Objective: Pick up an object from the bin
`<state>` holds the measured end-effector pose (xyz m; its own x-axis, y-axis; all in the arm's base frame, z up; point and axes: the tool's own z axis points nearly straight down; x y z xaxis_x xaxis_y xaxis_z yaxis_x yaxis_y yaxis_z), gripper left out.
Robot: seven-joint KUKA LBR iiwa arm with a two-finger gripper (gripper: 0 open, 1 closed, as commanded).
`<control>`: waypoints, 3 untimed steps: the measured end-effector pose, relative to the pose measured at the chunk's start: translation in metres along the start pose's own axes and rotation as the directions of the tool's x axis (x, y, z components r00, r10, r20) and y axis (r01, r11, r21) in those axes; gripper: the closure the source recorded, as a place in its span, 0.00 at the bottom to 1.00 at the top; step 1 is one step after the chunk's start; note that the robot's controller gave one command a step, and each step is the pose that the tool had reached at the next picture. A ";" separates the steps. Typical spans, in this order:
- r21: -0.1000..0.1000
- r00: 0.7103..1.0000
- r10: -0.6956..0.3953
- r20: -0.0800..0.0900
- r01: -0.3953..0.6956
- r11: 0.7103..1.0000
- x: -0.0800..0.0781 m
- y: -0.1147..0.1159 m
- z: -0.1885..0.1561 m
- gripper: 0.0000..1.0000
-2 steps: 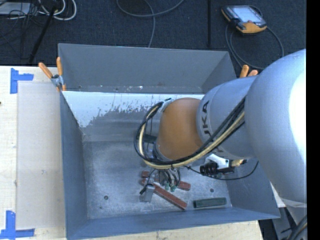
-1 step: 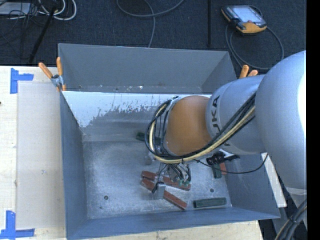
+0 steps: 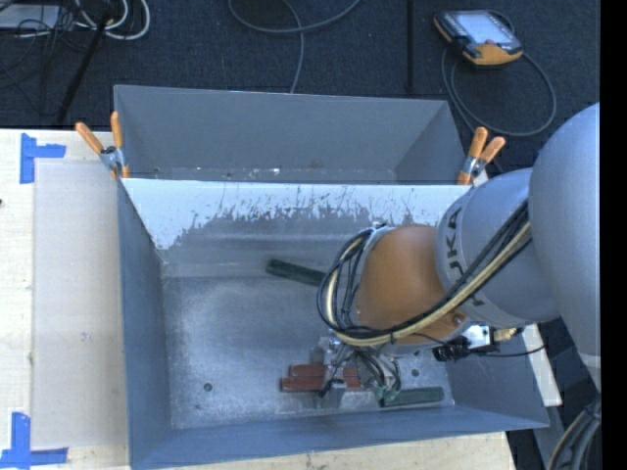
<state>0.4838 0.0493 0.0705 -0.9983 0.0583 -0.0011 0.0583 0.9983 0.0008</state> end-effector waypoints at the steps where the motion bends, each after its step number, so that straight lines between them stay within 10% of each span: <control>1: 0.000 1.000 0.001 0.000 -0.001 1.000 0.000 0.000 0.000 1.00; 2: 0.001 0.990 -0.138 -0.002 0.138 0.990 -0.019 0.049 -0.111 1.00; 3: 0.001 0.990 -0.138 -0.002 0.138 0.990 -0.019 0.049 -0.111 1.00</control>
Offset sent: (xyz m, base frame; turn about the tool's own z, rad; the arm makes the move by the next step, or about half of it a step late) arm 0.0214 0.0471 0.1117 -0.1394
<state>0.5052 0.0969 0.1813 -0.9968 -0.0799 0.0008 -0.0799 0.9968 0.0000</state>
